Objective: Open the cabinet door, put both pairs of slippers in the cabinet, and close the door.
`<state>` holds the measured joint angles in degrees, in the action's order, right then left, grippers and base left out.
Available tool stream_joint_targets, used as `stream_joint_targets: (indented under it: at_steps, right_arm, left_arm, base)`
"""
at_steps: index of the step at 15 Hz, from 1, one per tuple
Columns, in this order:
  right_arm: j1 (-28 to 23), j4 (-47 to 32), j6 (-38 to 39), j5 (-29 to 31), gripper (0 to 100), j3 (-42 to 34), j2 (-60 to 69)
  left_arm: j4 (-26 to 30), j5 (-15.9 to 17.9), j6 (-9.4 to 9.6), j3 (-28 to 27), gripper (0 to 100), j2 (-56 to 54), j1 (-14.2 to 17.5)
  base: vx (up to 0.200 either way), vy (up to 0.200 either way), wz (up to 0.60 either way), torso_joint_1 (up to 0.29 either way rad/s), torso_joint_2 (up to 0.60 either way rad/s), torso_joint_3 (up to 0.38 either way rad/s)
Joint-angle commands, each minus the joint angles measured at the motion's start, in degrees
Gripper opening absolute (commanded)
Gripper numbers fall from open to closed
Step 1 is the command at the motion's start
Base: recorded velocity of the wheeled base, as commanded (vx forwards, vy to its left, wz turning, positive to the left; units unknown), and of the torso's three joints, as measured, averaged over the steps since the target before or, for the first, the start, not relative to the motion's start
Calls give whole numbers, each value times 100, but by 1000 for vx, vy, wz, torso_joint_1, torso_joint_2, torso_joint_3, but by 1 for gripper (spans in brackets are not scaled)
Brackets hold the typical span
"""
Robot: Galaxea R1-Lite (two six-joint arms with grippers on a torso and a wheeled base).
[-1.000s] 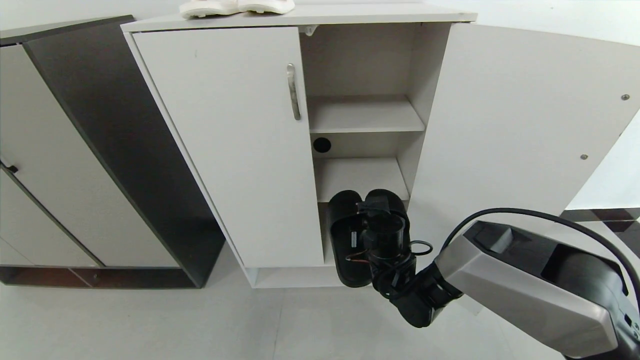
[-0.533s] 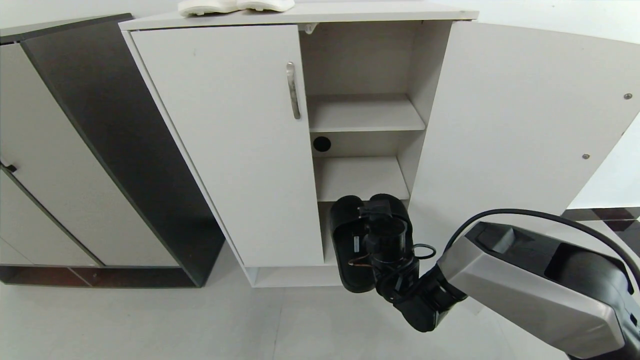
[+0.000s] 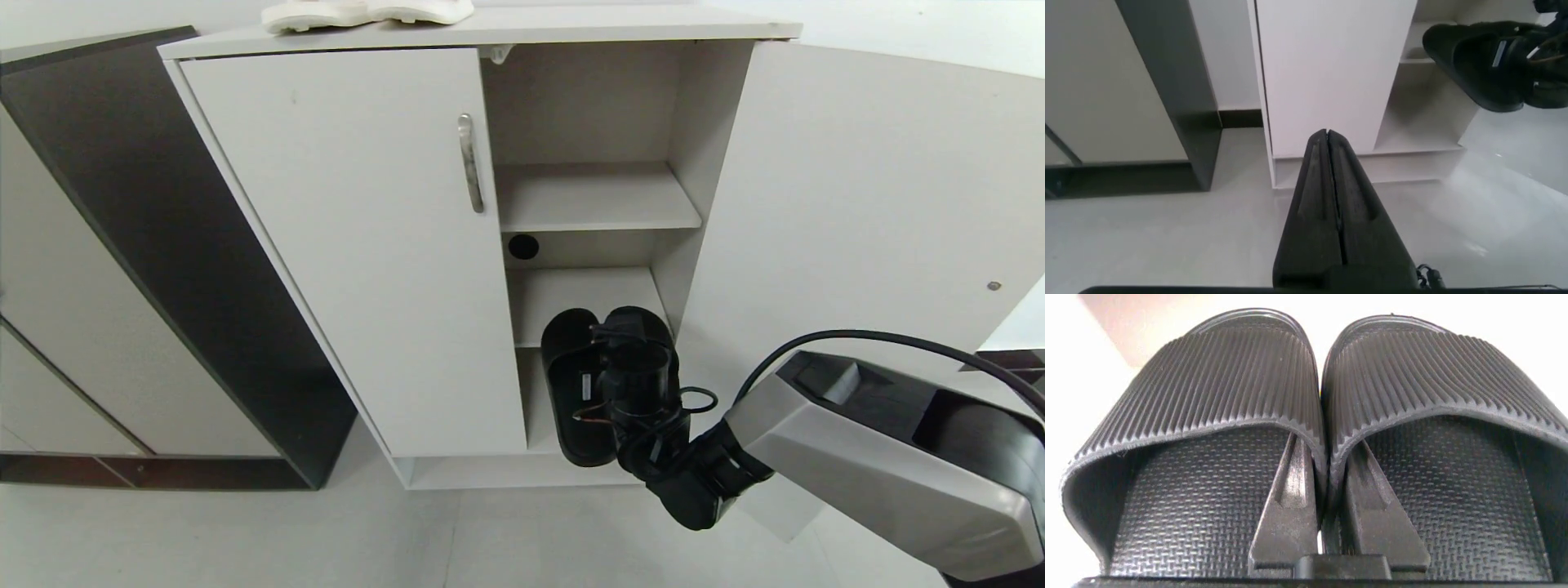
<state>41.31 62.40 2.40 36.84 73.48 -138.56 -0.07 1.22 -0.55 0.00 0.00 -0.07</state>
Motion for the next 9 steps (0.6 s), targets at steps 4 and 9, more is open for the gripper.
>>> stream_joint_targets:
  at_steps: [4,9]
  right_arm:
    - [8,-299,6,7,0,-45,57]
    - [-62,-334,15,7,0,-1,31]
  left_arm:
    - [-1,1,-7,0,0,9,-1]
    - [-1,1,2,0,0,9,-1]
  base:
    - [200,0,0,2,2,2]
    - [200,0,0,3,3,5]
